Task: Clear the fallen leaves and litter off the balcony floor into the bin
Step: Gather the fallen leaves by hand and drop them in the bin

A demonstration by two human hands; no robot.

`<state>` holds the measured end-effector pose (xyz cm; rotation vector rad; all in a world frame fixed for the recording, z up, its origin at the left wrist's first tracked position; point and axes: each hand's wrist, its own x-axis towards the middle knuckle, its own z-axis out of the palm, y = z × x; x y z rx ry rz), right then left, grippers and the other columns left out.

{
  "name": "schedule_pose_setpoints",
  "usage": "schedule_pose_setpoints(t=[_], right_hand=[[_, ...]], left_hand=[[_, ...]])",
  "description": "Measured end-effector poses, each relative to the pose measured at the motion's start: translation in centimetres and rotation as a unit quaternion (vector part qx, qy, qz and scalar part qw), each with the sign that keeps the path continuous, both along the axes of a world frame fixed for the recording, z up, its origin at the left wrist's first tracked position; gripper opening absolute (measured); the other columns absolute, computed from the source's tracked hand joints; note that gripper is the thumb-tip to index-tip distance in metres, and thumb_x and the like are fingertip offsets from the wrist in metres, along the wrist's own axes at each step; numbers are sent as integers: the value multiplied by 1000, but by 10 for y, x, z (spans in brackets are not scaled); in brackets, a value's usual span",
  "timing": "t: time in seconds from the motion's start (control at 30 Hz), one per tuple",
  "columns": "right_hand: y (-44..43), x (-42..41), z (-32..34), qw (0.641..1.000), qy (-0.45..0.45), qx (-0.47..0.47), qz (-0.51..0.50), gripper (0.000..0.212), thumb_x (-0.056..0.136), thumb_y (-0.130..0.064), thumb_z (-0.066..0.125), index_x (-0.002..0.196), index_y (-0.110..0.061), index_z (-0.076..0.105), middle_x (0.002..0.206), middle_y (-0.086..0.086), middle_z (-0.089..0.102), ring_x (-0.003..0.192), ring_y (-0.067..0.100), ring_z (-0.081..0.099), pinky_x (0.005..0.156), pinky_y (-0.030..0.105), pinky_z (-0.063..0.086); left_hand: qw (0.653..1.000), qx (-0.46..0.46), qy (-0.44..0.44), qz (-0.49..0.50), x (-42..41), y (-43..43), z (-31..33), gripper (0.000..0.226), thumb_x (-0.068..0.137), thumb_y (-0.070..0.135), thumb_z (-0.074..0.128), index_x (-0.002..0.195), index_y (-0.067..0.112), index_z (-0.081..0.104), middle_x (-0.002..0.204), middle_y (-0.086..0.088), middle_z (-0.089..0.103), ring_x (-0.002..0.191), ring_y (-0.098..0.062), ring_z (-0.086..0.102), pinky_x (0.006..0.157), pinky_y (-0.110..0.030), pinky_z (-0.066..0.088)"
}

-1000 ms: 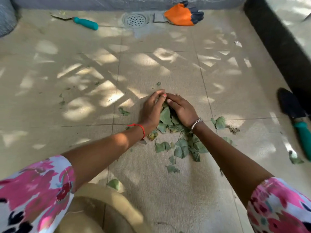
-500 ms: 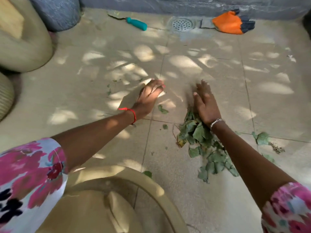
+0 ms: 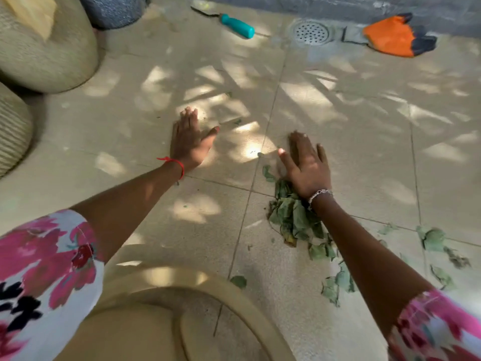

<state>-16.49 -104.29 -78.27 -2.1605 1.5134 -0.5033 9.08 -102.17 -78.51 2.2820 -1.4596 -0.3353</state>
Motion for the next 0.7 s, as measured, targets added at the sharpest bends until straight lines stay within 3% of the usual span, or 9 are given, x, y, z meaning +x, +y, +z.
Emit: schedule_pose_setpoints(t=[0.1, 0.17, 0.37, 0.53, 0.6, 0.7], right_hand=[[1, -1, 3, 1000, -9, 3, -4, 67, 88, -56, 23, 144, -20, 29, 150, 3, 33, 139, 17, 29, 119, 31, 2], [1, -2, 4, 1000, -9, 2, 0, 66, 88, -54, 23, 144, -21, 29, 151, 3, 31, 140, 15, 26, 118, 30, 0], [0, -2, 3, 1000, -14, 0, -2, 64, 88, -47, 22, 144, -18, 32, 151, 1, 32, 141, 11, 23, 117, 28, -1], [1, -2, 9, 995, -81, 44, -28, 46, 96, -33, 30, 139, -21, 40, 143, 3, 45, 135, 22, 33, 112, 31, 18], [3, -5, 11, 990, -123, 61, -37, 52, 89, -37, 27, 137, -24, 43, 137, 5, 51, 129, 25, 40, 99, 32, 33], [-1, -11, 12, 973, -203, 101, -46, 49, 89, -32, 35, 136, -23, 45, 125, 11, 59, 111, 22, 55, 85, 25, 38]], left_hand=[[997, 23, -34, -67, -25, -17, 0, 71, 96, 50, 37, 149, 9, 16, 158, -7, 12, 146, -18, 9, 118, -32, 4], [990, 37, -13, -137, -41, -24, 2, 67, 97, 50, 30, 150, 13, 13, 158, -4, 8, 146, -15, 6, 118, -32, 2], [959, 6, 38, -280, -87, -20, 8, 63, 93, 46, 24, 147, 14, 26, 156, -1, 20, 144, -11, 15, 119, -30, 10], [950, 29, 122, -286, -116, -1, 8, 68, 90, 57, 22, 148, 22, 23, 156, 5, 21, 143, -7, 16, 119, -28, 10], [952, 34, 142, -268, -127, 3, 10, 62, 93, 54, 25, 148, 24, 22, 156, 5, 20, 144, -8, 16, 118, -28, 12], [954, 14, 191, -230, -143, 13, 13, 56, 97, 47, 32, 148, 25, 25, 155, 4, 23, 142, -12, 21, 112, -28, 18]])
